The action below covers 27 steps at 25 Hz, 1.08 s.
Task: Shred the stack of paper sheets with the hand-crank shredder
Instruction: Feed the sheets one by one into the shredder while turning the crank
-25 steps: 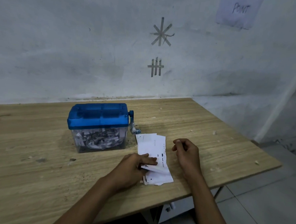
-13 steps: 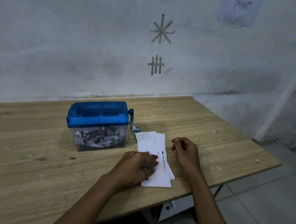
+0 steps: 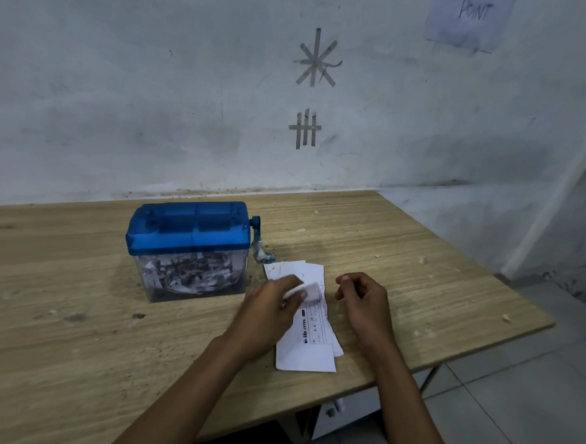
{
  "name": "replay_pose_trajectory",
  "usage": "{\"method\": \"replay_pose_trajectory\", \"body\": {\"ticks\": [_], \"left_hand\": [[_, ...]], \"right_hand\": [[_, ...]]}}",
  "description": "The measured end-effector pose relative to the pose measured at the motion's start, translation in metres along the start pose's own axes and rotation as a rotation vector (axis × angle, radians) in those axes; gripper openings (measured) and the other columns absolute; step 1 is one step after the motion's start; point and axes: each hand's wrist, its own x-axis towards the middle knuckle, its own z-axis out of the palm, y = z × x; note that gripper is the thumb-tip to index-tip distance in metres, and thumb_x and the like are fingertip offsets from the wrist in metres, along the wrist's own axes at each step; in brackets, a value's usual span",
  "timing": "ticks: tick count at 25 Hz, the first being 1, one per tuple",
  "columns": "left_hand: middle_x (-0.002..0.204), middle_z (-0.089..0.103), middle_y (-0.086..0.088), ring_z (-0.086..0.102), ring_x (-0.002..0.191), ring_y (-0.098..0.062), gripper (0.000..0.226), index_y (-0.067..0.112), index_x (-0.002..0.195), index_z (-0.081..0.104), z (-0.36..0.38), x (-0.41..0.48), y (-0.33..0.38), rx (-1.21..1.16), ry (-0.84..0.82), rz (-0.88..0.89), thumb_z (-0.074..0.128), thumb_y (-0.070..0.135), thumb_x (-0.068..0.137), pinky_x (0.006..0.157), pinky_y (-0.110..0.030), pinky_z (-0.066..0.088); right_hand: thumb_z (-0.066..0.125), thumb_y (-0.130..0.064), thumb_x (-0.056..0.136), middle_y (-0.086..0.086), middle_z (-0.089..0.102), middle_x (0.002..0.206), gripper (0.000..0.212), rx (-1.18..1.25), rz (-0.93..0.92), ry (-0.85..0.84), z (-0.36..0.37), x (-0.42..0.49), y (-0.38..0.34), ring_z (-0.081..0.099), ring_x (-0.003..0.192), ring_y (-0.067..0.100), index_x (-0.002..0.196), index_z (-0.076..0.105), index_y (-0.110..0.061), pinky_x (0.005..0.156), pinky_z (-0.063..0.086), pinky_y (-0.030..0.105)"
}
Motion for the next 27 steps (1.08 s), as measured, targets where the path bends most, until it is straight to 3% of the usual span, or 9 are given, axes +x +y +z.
{"method": "replay_pose_trajectory", "body": {"ticks": [1,4,6,10,13,18,21,24,27], "left_hand": [[0.092,0.065,0.007,0.06,0.079,-0.01,0.006,0.03,0.102,0.058,-0.002,0.005,0.003,0.02,0.035,0.005,0.055,0.024,0.103,0.065,-0.037,0.051],[0.115,0.06,0.004,0.06,0.098,-0.01,0.035,0.027,0.119,0.048,-0.014,0.018,0.017,-0.023,0.085,0.059,0.059,0.002,0.096,0.072,-0.037,0.061],[0.115,0.056,0.005,0.059,0.098,-0.008,0.044,0.027,0.123,0.047,-0.028,0.024,0.029,-0.052,0.168,0.082,0.062,-0.002,0.093,0.074,-0.032,0.062],[0.106,0.068,-0.002,0.068,0.093,-0.019,0.01,0.02,0.098,0.059,-0.061,0.038,0.044,-0.309,0.36,0.01,0.059,0.01,0.099,0.07,-0.039,0.063],[0.105,0.069,-0.006,0.071,0.094,-0.021,0.003,0.012,0.1,0.063,-0.089,0.043,0.051,-0.701,0.411,-0.159,0.06,0.012,0.101,0.069,-0.04,0.064],[0.089,0.076,0.01,0.074,0.083,-0.011,0.012,0.019,0.108,0.064,-0.135,0.045,0.04,-0.71,0.476,-0.163,0.066,0.014,0.097,0.066,-0.029,0.061],[0.094,0.076,0.002,0.075,0.081,-0.014,0.032,0.02,0.122,0.051,-0.158,0.046,0.033,-0.666,0.476,-0.167,0.068,0.014,0.096,0.068,-0.037,0.064],[0.095,0.073,-0.007,0.073,0.073,-0.013,0.043,0.02,0.118,0.036,-0.172,0.048,0.031,-0.664,0.537,-0.175,0.071,0.015,0.094,0.059,-0.032,0.06],[0.103,0.069,-0.01,0.07,0.077,-0.014,0.051,0.022,0.117,0.026,-0.186,0.052,0.028,-0.709,0.578,-0.201,0.072,0.024,0.094,0.062,-0.027,0.058]], "right_hand": [[0.056,-0.019,0.101,-0.002,0.068,0.069,0.02,-0.002,-0.001,-0.004,0.0,0.0,0.0,0.057,0.061,0.007,0.087,0.07,-0.016,0.055,0.044,0.016],[0.056,-0.017,0.101,-0.002,0.067,0.07,0.019,0.027,-0.022,-0.002,-0.001,-0.001,-0.002,0.057,0.06,0.004,0.089,0.071,-0.016,0.055,0.045,0.016],[0.056,-0.015,0.101,-0.001,0.066,0.069,0.018,0.119,-0.057,0.036,-0.003,-0.001,-0.003,0.056,0.06,0.01,0.091,0.071,-0.015,0.055,0.045,0.02],[0.056,-0.011,0.101,0.002,0.064,0.067,0.018,0.208,-0.131,0.061,-0.001,0.0,-0.011,0.055,0.06,0.013,0.091,0.07,-0.013,0.058,0.046,0.026],[0.056,-0.009,0.101,0.001,0.066,0.068,0.017,0.195,-0.139,-0.049,0.009,0.003,-0.026,0.057,0.061,0.007,0.092,0.07,-0.01,0.063,0.047,0.027],[0.07,-0.023,0.093,-0.014,0.064,0.112,0.016,0.023,-0.208,-0.105,0.033,0.007,-0.051,0.054,0.098,-0.001,0.108,0.065,-0.027,0.079,0.042,0.022],[0.077,-0.034,0.087,-0.023,0.052,0.134,0.048,0.049,-0.246,-0.266,0.047,0.007,-0.073,0.049,0.121,-0.001,0.128,0.051,-0.036,0.09,0.043,0.02],[0.072,-0.034,0.091,-0.013,0.068,0.125,0.04,0.168,-0.248,-0.553,0.066,0.006,-0.1,0.063,0.117,0.009,0.129,0.059,-0.029,0.089,0.057,0.032],[0.073,-0.019,0.091,-0.008,0.075,0.113,0.026,0.236,-0.214,-0.582,0.086,0.005,-0.127,0.071,0.104,0.012,0.118,0.069,-0.022,0.081,0.06,0.032]]}}
